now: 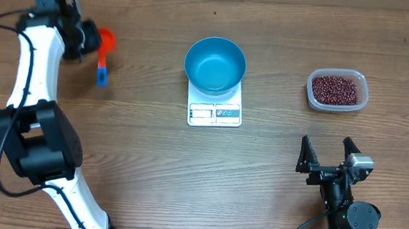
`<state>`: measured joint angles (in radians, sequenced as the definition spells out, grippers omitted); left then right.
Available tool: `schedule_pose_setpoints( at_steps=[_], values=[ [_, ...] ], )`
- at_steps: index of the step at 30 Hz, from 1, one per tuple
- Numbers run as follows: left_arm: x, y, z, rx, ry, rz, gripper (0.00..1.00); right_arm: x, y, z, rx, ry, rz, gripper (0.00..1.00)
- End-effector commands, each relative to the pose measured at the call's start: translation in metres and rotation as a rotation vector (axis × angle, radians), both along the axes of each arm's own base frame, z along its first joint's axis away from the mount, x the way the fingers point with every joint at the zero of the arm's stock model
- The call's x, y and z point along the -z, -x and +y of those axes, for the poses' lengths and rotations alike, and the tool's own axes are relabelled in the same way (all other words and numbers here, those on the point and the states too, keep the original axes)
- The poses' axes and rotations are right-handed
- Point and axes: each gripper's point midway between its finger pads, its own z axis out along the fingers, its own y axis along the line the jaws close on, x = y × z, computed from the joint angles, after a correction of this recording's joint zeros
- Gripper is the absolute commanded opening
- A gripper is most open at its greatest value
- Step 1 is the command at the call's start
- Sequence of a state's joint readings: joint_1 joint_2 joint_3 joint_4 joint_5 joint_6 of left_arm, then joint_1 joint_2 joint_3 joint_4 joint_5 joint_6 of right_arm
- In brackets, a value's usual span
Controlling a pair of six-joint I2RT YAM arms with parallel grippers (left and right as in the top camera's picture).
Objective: Scoop item into bowl and weigh 150g on scale
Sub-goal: 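Lift the red scoop with the left gripper toward the teal bowl, then bring the scoop handle to the right gripper and grasp it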
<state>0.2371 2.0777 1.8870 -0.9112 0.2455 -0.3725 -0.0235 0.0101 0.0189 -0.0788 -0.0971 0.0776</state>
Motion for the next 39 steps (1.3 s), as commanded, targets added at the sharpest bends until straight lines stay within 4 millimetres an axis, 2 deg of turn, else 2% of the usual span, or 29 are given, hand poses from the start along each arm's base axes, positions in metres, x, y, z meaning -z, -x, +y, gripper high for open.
schedule_pose_setpoints(
  at_steps=[1,4,10,12,13,15,16,19,21,23,25,27,29,31,34,39],
  values=[
    [-0.046,-0.006,-0.045,-0.302,0.424,0.019,0.04,0.003,0.000,0.000,0.000,0.000,-0.001,1.00],
    [-0.050,-0.002,-0.083,-0.368,0.576,0.104,0.04,0.003,0.000,0.000,0.000,0.000,-0.001,1.00],
    [-0.054,0.007,-0.171,-0.293,0.653,0.204,0.04,0.003,0.000,0.000,0.000,0.000,-0.001,1.00],
    [-0.057,0.010,-0.188,-0.287,0.665,0.222,0.04,0.003,0.000,0.000,0.000,0.000,-0.001,1.00],
    [-0.061,0.012,-0.207,-0.263,0.670,0.230,0.04,0.002,0.000,0.000,0.000,0.001,-0.003,1.00],
    [-0.069,0.015,-0.226,-0.221,0.670,0.223,0.04,0.001,0.000,0.000,0.000,0.001,-0.008,1.00],
    [-0.078,0.017,-0.244,-0.178,0.670,0.212,0.04,0.001,0.000,0.000,0.000,0.001,-0.008,1.00],
    [-0.096,0.022,-0.276,-0.114,0.667,0.183,0.04,-0.005,0.000,0.003,-0.015,-0.007,-0.033,1.00],
    [-0.106,0.025,-0.297,-0.091,0.644,0.152,0.04,-0.016,0.002,0.012,-0.071,-0.124,-0.061,1.00],
    [-0.110,0.032,-0.315,-0.073,0.628,0.145,0.04,-0.022,0.002,0.012,-0.079,-0.339,-0.055,1.00],
    [-0.109,0.038,-0.329,-0.098,0.635,0.167,0.04,-0.019,0.002,0.012,-0.085,-0.553,-0.016,1.00],
    [-0.107,0.040,-0.337,-0.151,0.633,0.174,0.04,-0.019,0.004,0.020,-0.127,-0.690,0.029,1.00],
    [-0.106,0.038,-0.340,-0.183,0.616,0.151,0.04,-0.027,0.008,0.029,-0.187,-0.716,0.039,1.00],
    [-0.107,0.037,-0.348,-0.211,0.601,0.119,0.04,-0.044,0.014,0.040,-0.258,-0.705,0.034,1.00],
    [-0.107,0.043,-0.363,-0.221,0.601,0.116,0.04,-0.066,0.020,0.055,-0.344,-0.696,0.080,1.00],
    [-0.108,0.060,-0.389,-0.216,0.633,0.163,0.04,-0.095,0.011,0.072,-0.411,-0.700,0.227,1.00]
  ],
)
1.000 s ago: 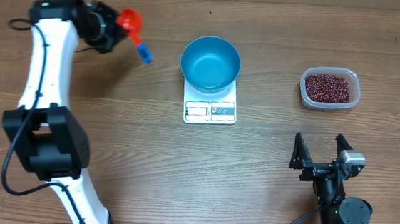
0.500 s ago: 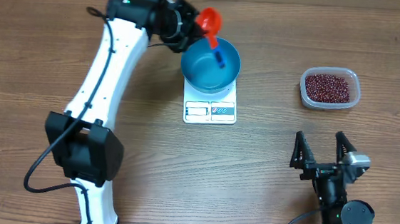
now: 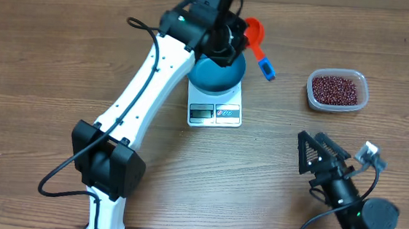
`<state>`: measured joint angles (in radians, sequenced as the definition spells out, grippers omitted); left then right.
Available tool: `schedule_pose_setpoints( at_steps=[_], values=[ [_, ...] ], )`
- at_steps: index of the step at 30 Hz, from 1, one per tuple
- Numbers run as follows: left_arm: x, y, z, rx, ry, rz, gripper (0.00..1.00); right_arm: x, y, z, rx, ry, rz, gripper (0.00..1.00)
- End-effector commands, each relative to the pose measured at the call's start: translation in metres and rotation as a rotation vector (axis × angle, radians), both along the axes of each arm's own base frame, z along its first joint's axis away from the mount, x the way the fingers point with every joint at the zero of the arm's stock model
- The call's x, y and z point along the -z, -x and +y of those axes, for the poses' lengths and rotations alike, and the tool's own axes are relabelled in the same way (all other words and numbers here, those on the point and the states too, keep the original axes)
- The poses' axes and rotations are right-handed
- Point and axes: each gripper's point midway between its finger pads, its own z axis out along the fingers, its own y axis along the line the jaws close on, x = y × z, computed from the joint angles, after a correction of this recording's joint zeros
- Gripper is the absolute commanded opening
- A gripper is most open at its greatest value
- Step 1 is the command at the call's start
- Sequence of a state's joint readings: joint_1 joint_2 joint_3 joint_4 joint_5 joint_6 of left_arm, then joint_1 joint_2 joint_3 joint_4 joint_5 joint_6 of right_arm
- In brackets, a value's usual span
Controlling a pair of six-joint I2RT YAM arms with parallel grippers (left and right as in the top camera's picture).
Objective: Scoop item into bowl and weigh 150g on scale
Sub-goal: 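Bring the scoop handle to the right gripper and grasp it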
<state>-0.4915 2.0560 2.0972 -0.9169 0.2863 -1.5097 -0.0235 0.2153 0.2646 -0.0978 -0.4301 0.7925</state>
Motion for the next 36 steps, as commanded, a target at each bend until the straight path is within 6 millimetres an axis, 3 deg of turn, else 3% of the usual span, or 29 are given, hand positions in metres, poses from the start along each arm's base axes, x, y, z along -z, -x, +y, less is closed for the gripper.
schedule_pose_setpoints(
  at_steps=[1,5,9,13,14,16,17,18,22,27,31,36],
  values=[
    [-0.016,0.011,-0.018,-0.026,0.047,0.010,0.04,-0.030,-0.004,0.020,-0.131,0.007,0.040,1.00],
    [-0.019,0.026,-0.035,0.010,0.106,0.063,0.04,-0.037,-0.028,0.032,-0.223,0.056,0.181,1.00],
    [-0.020,0.039,-0.047,0.054,0.136,0.102,0.04,-0.026,-0.064,0.034,-0.258,0.069,0.335,1.00],
    [-0.016,0.045,-0.049,0.057,0.116,0.113,0.04,0.002,-0.085,0.030,-0.238,0.054,0.430,1.00],
    [-0.016,0.047,-0.051,0.060,0.114,0.112,0.04,0.019,-0.092,0.031,-0.226,-0.035,0.530,1.00],
    [-0.015,0.046,-0.051,0.058,0.112,0.111,0.04,0.032,-0.093,0.041,-0.292,-0.094,0.601,1.00],
    [-0.015,0.046,-0.050,0.054,0.108,0.109,0.04,0.032,-0.093,0.046,-0.326,-0.101,0.596,1.00],
    [-0.014,0.044,-0.049,0.052,0.097,0.098,0.04,0.026,-0.093,0.054,-0.408,-0.074,0.537,0.93],
    [-0.014,0.043,-0.048,0.081,0.075,0.069,0.04,0.006,-0.093,0.058,-0.441,-0.024,0.421,0.71],
    [-0.010,0.049,-0.046,0.076,0.069,0.103,0.04,-0.026,-0.086,0.048,-0.362,0.048,0.288,0.68],
    [-0.013,0.063,-0.055,0.073,0.153,0.214,0.04,-0.043,-0.082,0.042,-0.307,0.070,0.228,0.64],
    [-0.020,0.076,-0.065,0.133,0.215,0.264,0.04,-0.045,-0.082,0.039,-0.287,0.075,0.222,0.59]
  ],
)
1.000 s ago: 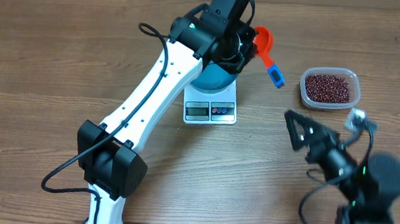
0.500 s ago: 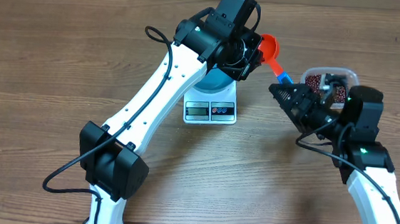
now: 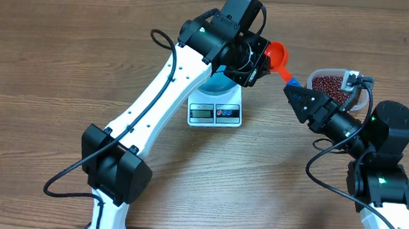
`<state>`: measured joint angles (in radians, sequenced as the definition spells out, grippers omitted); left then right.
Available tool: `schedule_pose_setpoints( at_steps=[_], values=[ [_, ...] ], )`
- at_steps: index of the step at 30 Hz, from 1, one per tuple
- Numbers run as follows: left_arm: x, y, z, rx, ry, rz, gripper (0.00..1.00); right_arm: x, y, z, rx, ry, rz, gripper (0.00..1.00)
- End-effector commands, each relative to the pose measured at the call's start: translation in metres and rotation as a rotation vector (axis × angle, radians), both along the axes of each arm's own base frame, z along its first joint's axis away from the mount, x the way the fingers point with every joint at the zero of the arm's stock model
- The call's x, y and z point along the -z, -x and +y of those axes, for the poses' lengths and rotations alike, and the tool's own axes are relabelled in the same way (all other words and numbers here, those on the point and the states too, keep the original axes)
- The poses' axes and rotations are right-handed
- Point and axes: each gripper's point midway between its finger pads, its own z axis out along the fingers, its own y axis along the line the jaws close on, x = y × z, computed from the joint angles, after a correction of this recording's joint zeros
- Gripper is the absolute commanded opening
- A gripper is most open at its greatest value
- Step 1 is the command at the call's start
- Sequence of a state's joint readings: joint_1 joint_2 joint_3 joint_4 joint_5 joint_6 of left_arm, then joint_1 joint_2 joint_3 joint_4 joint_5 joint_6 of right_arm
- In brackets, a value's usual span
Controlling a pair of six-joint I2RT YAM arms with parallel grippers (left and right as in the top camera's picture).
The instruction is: Scoop item into bowl and weigh 150g on scale
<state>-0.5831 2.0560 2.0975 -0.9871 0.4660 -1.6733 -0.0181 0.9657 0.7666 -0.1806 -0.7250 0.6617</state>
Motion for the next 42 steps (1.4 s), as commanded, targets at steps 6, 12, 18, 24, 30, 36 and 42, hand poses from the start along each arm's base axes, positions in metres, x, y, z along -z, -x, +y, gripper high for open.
schedule_pose_setpoints(
  at_steps=[6,12,18,24,30,36,42],
  values=[
    [-0.016,0.027,-0.013,0.066,0.069,0.074,0.04,-0.013,-0.005,-0.004,0.028,0.039,-0.064,0.48],
    [-0.014,0.030,-0.016,0.078,0.050,0.057,0.04,-0.012,-0.004,-0.003,0.020,0.057,-0.077,0.36],
    [-0.013,0.031,-0.016,0.080,0.047,0.062,0.04,-0.009,-0.007,-0.004,0.032,0.066,-0.071,0.27],
    [-0.013,0.031,-0.016,0.080,0.047,0.061,0.04,0.005,-0.013,-0.003,0.028,0.067,-0.024,0.20],
    [-0.013,0.032,-0.016,0.086,0.045,0.056,0.04,0.012,-0.019,0.001,0.024,0.073,-0.010,0.19],
    [-0.013,0.032,-0.016,0.086,0.045,0.056,0.04,0.006,-0.021,0.001,0.025,0.072,-0.039,0.19],
    [-0.013,0.032,-0.016,0.086,0.046,0.056,0.04,0.004,-0.022,0.001,0.025,0.071,-0.049,0.14]
  ],
)
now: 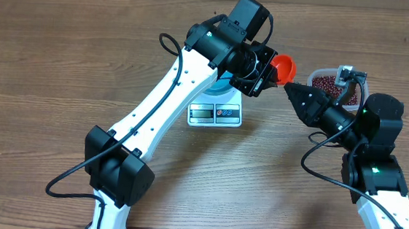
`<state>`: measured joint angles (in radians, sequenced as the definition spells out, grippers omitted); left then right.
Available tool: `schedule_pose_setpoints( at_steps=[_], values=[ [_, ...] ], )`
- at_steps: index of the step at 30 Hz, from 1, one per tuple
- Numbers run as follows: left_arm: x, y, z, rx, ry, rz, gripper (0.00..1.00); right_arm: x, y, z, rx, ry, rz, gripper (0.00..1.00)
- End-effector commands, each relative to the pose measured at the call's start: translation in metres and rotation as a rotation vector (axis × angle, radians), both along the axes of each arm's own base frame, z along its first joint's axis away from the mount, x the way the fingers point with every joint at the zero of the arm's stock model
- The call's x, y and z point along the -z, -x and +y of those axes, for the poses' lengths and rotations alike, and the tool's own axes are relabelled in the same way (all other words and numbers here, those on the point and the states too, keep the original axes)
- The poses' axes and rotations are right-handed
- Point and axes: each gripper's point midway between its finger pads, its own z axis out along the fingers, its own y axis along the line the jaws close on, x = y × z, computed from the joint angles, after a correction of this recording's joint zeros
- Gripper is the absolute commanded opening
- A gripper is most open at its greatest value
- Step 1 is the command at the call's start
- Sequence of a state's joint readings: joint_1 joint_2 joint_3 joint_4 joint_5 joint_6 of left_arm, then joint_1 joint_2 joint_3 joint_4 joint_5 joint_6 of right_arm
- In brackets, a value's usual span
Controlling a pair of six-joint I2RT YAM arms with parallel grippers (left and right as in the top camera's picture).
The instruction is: Scoop item into bowl and weigh 150g on scale
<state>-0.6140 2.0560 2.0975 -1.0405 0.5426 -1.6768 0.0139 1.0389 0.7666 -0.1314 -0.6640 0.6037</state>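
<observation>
The red scoop point(286, 66) hangs in the air between the scale and the bean tub, its cup facing up. My left gripper point(268, 73) reaches over the scale and is shut on the scoop from the left. My right gripper point(292, 93) meets the scoop from the lower right, its fingers closed to a point around the handle, which is hidden. The blue bowl point(218, 91) sits on the white scale point(215, 114), mostly covered by my left arm. A clear tub of red beans point(329, 82) stands just behind the right gripper.
The left arm's white links point(169, 104) slant across the table's middle from its base at the lower left. The right arm's base point(378, 179) stands at the lower right. Bare wooden table point(62, 59) lies to the left.
The scoop has shifted a little right and down toward the right gripper. Its blue handle, visible before, is now hidden inside the right gripper's fingers. The left gripper still holds the scoop.
My left gripper first held the scoop at the far left of the table while the right arm rested at the lower right. Then the scoop was above the bowl. Then it was right of the scale with the right gripper raised to its handle, where both grippers now meet.
</observation>
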Motion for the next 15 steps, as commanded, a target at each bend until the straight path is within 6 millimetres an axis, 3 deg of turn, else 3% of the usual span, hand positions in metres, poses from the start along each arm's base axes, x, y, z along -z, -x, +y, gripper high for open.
schedule_pose_setpoints(
  at_steps=[1,5,14,15],
  values=[
    [-0.015,0.003,-0.002,0.013,0.024,-0.025,0.04,-0.011,-0.004,-0.001,0.013,0.010,-0.036,0.13],
    [-0.015,0.003,-0.002,0.013,0.024,-0.026,0.04,-0.011,-0.004,-0.001,0.013,0.010,-0.036,0.04],
    [-0.012,-0.008,0.007,0.058,-0.019,-0.126,0.05,-0.011,-0.004,-0.002,0.014,0.011,-0.034,0.04],
    [-0.011,-0.010,0.009,0.062,-0.027,-0.142,0.10,-0.010,-0.004,-0.002,0.018,0.012,-0.030,0.04]
  ],
)
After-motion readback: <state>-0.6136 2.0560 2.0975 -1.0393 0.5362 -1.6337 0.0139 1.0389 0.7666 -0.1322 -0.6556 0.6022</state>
